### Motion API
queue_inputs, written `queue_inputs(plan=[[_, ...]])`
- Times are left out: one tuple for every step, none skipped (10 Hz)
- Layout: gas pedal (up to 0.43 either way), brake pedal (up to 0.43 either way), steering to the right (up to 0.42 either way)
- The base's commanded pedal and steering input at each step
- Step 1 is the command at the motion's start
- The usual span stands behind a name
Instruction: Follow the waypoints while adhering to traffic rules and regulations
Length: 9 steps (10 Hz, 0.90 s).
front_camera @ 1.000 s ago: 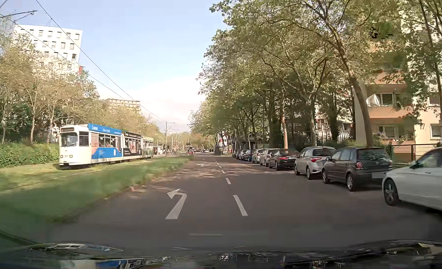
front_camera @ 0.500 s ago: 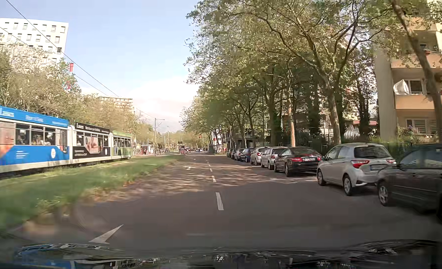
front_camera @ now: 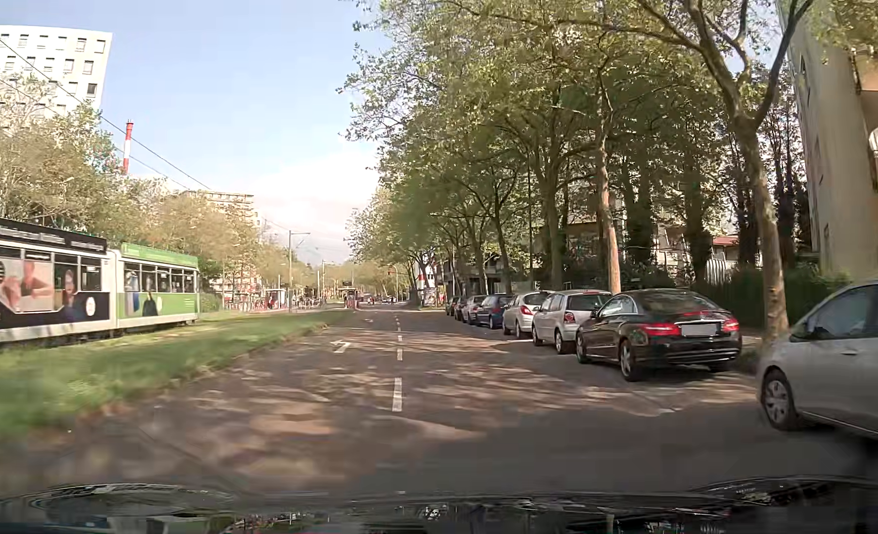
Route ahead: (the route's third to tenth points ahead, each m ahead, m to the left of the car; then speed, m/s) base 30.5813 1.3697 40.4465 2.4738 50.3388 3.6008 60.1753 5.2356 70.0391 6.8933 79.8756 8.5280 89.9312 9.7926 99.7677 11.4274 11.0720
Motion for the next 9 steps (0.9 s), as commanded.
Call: queue_inputs(plan=[[0.087, 0.000, -0.002], [0.087, 0.000, -0.003], [0.087, 0.000, -0.005], [0.087, 0.000, -0.008], [0.079, 0.000, -0.012], [0.079, 0.000, -0.013], [0.079, 0.000, -0.016], [0.079, 0.000, -0.016], [0.079, 0.000, -0.018]])
